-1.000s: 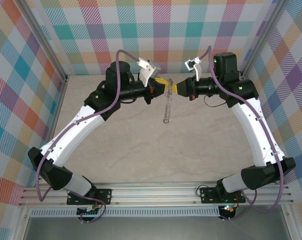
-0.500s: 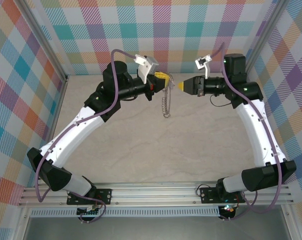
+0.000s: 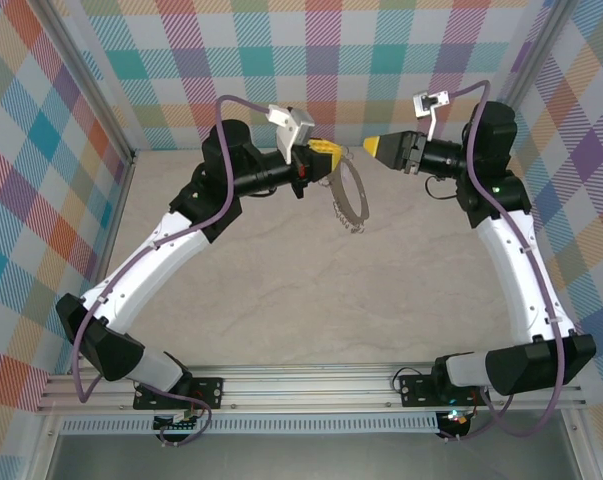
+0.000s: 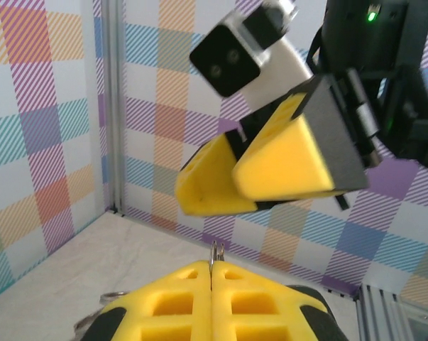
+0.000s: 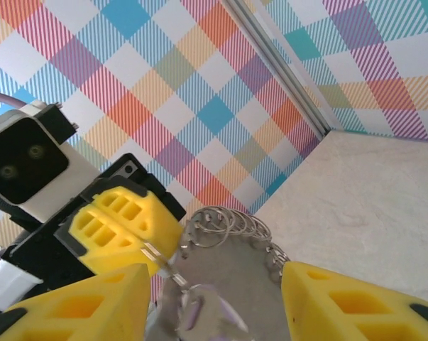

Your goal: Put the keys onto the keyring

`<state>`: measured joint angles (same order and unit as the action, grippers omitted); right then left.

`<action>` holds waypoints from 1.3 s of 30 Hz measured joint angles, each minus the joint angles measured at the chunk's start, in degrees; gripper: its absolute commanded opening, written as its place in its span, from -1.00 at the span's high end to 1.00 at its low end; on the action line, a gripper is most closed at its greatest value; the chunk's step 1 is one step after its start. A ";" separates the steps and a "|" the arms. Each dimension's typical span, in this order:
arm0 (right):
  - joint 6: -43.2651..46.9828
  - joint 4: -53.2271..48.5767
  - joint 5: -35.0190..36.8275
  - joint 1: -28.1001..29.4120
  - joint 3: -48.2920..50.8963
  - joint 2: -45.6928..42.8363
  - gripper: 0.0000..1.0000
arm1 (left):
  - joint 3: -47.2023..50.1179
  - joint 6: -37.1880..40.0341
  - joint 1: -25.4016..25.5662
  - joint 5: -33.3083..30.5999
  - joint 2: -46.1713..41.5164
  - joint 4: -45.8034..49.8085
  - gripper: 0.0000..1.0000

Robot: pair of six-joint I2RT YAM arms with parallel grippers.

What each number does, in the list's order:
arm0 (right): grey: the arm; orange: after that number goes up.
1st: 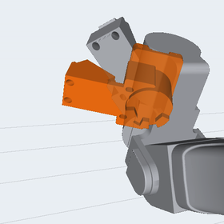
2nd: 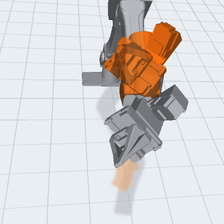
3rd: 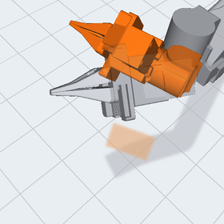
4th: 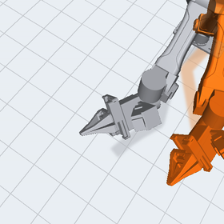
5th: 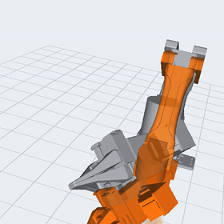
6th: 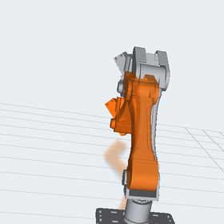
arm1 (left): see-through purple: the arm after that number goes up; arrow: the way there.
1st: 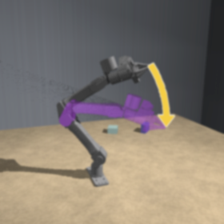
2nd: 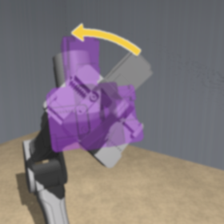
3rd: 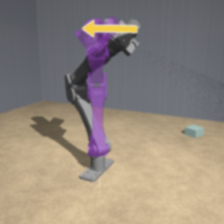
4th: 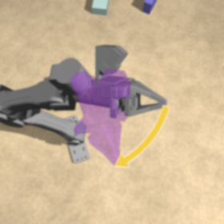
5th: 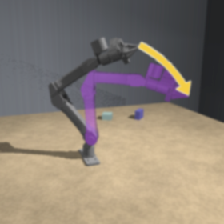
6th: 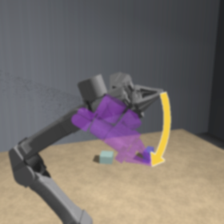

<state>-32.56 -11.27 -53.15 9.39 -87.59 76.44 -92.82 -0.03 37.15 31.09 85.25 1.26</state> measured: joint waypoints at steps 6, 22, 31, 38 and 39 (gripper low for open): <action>-7.41 10.45 0.66 0.00 4.50 0.00 -0.04 | 0.00 -6.19 -2.14 2.97 2.60 -5.84 1.00; -15.08 21.99 1.92 1.22 6.16 0.94 0.07 | 0.17 -16.94 -2.80 6.16 6.95 -14.91 1.00; -15.69 22.45 1.51 2.36 6.19 1.73 0.27 | 0.15 -18.38 -2.80 6.43 7.19 -14.99 1.00; -15.74 22.67 0.83 3.02 6.16 2.10 0.34 | 0.13 -18.43 -2.80 6.60 8.15 -15.02 1.00; -15.91 22.73 0.79 3.04 6.16 2.34 0.35 | 0.13 -18.43 -2.80 6.60 8.20 -15.02 1.00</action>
<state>-48.47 11.46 -52.36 12.43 -81.43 78.78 -92.68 -18.46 34.35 37.69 93.45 -13.76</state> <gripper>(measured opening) 0.335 0.049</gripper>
